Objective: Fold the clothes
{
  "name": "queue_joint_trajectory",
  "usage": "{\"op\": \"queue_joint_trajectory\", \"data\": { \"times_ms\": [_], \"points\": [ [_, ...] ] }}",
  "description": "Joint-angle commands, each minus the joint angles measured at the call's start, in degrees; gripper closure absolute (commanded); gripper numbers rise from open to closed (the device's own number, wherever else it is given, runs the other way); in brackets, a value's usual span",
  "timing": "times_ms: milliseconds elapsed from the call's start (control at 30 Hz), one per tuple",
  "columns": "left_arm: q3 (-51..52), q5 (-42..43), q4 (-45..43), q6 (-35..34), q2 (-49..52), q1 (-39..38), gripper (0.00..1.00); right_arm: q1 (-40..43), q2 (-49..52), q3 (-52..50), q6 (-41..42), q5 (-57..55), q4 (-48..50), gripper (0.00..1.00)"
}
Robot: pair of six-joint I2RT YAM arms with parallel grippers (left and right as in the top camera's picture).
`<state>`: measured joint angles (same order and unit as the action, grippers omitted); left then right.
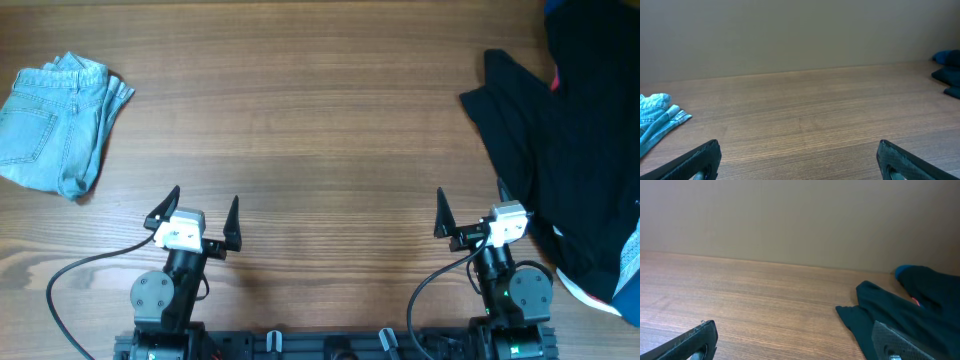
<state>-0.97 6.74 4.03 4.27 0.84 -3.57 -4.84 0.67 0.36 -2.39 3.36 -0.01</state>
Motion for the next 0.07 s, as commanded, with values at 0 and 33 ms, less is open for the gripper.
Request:
{"op": "queue_joint_trajectory", "data": {
  "times_ms": [0, 33],
  "points": [
    [0.7, -0.3, -0.2, 1.1, -0.7, 0.5, 0.00, -0.3, -0.5, -0.1, 1.0, -0.6, 0.1, 0.00],
    [0.7, -0.3, -0.2, 1.1, -0.7, 0.5, 0.00, -0.3, -0.5, -0.1, 1.0, -0.5, 0.1, 0.00]
  ]
}}
